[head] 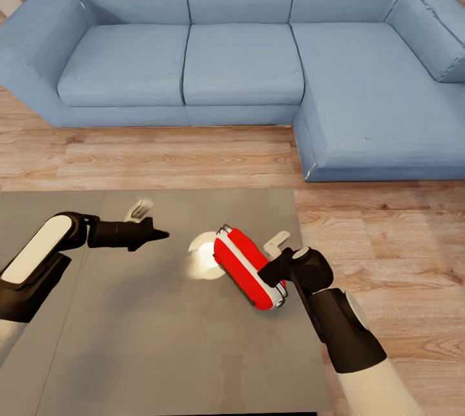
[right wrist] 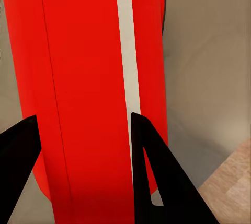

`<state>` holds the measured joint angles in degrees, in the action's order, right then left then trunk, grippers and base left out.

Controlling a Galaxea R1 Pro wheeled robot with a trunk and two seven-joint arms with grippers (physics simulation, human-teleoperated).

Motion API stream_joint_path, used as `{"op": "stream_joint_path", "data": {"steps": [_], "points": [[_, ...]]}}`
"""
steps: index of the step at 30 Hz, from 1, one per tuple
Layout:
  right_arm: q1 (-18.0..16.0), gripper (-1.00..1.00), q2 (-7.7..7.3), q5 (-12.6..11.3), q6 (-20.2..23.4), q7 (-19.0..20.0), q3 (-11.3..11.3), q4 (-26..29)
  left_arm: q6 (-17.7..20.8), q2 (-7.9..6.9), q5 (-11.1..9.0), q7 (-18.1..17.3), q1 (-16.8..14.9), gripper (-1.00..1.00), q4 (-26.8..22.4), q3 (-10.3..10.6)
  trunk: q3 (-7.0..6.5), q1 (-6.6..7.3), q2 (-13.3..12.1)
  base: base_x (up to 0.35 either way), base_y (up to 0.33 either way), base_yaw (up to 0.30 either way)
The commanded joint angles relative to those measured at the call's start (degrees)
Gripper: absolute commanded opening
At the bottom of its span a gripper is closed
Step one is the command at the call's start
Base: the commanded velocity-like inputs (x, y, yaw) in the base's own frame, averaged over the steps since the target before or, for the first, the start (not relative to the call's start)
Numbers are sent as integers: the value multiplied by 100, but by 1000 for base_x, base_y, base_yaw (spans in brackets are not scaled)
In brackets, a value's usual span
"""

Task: Turn on the radio receiver that's on the table in the living room.

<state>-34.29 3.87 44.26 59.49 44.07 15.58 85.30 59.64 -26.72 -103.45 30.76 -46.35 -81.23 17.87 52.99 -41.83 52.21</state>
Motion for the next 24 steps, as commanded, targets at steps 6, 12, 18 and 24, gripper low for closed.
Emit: {"op": "stream_joint_path", "data": {"steps": [6, 12, 18, 24], "points": [[1, -100, -14, -10, 51, 45, 40, 195, 3, 0, 0, -23, 20, -100, 194, 194, 0, 0, 0, 0, 0, 0], [1, -100, -26, 10, 51, 49, 59, 241, -2, 1, 1, -26, 21, -100, 386, 387, 0, 0, 0, 0, 0, 0], [1, -100, -24, 32, 51, 49, 44, 242, -28, -11, -15, -129, 21, -100, 477, 427, 0, 0, 0, 0, 0, 0], [1, -100, -18, -80, 51, 49, 38, 242, -48, -25, 17, -596, 21, -100, 485, 435, 0, 0, 0, 0, 0, 0]]}}
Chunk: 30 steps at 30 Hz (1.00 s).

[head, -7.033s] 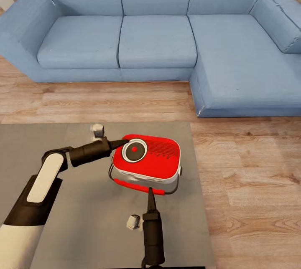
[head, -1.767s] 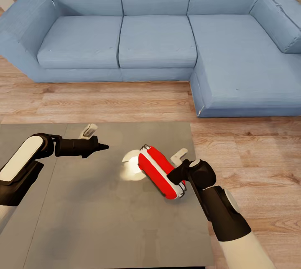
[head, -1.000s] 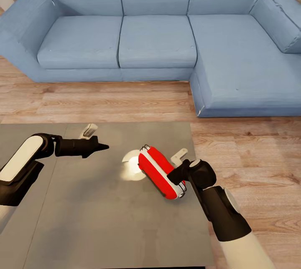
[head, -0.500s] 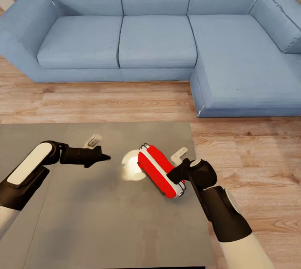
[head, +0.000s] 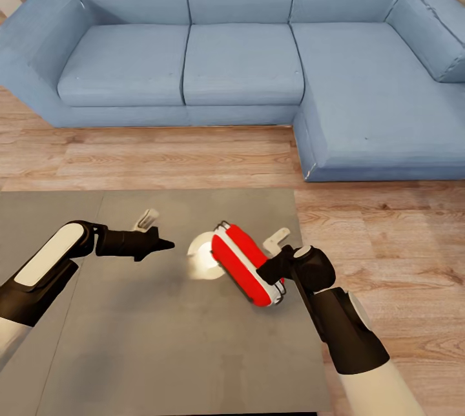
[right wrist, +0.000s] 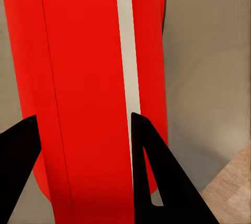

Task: Turn on the radio receiver that's on the table in the living room.

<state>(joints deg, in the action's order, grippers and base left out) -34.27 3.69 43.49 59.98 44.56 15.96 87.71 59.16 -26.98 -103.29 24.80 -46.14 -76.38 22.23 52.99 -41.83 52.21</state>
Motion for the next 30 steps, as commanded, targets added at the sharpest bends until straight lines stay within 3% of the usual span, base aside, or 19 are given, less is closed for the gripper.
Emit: {"op": "stream_joint_path", "data": {"steps": [1, 30], "points": [[-1, -100, 0, -7, 2, 0, 0, -3, 0, 0, 1, -7, 0, -100, 0, 0, 0, 0, 0, 0, 0, 0], [-1, -100, 8, 97, 2, -93, -5, -72, 5, -1, 7, -19, 0, -100, 17, 1, 0, 0, 0, 0, 0, 0]]}}
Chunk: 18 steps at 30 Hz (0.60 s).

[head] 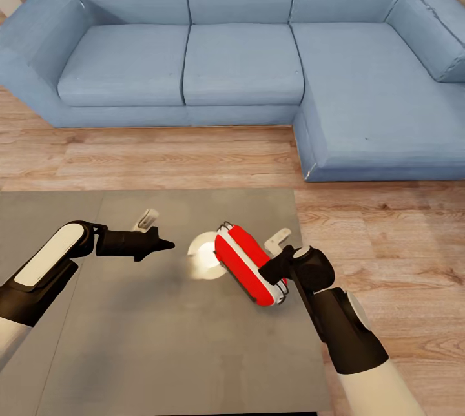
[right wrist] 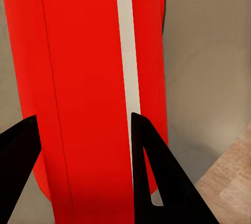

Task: Turn on the radio receiver that's on the table in the living room.

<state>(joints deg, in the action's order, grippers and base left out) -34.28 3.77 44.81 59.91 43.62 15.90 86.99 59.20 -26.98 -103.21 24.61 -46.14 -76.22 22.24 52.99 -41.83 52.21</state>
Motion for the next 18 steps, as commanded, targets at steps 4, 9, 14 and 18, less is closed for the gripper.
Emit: {"op": "stream_joint_path", "data": {"steps": [4, 9, 14, 18], "points": [[0, -100, -3, -22, 9, -5, 1, -10, 2, 0, -1, 0, 0, -100, 6, 0, 0, 0, 0, 0, 0, 0], [0, -100, -7, -25, 9, -109, -7, -22, 2, 0, 1, 0, 0, -100, 10, 0, 0, 0, 0, 0, 0, 0], [0, -100, -8, -33, 9, -124, -6, -24, 3, 0, -1, 0, 0, -100, 10, 0, 0, 0, 0, 0, 0, 0], [0, 100, -8, -40, 9, -125, -7, -24, 3, 0, 1, 0, 0, -100, 12, 0, 0, 0, 0, 0, 0, 0]]}}
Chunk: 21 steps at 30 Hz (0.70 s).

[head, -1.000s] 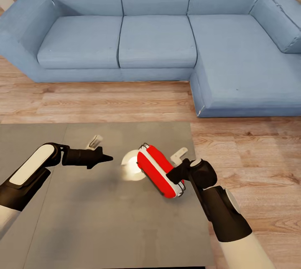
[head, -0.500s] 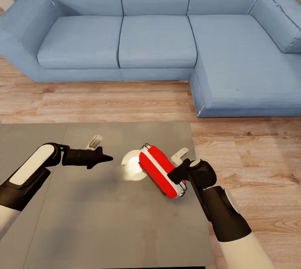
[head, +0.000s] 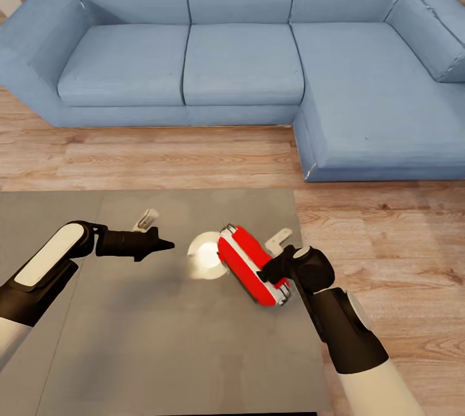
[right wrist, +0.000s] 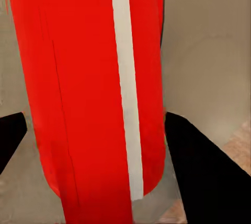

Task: Turn on the radio receiver that's on the table in the living room.

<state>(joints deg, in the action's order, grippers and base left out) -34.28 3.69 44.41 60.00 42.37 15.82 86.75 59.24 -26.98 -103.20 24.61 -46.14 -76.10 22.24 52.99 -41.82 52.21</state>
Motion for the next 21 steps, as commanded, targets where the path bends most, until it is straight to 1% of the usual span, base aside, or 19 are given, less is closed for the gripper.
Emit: {"op": "stream_joint_path", "data": {"steps": [1, 13, 21], "points": [[0, 100, 0, 3, 0, 0, 0, -4, 0, 0, -1, 0, 0, -100, -1, 0, 0, 0, 0, 0, 0, 0], [0, 100, -1, 13, 0, 6, 0, -9, 0, -1, 1, 0, 0, -100, -1, 0, 0, 0, 0, 0, 0, 0], [0, 100, 9, -30, 0, 64, 8, 28, 0, -1, 7, 0, 0, -100, 5, 0, 0, 0, 0, 0, 0, 0]]}}
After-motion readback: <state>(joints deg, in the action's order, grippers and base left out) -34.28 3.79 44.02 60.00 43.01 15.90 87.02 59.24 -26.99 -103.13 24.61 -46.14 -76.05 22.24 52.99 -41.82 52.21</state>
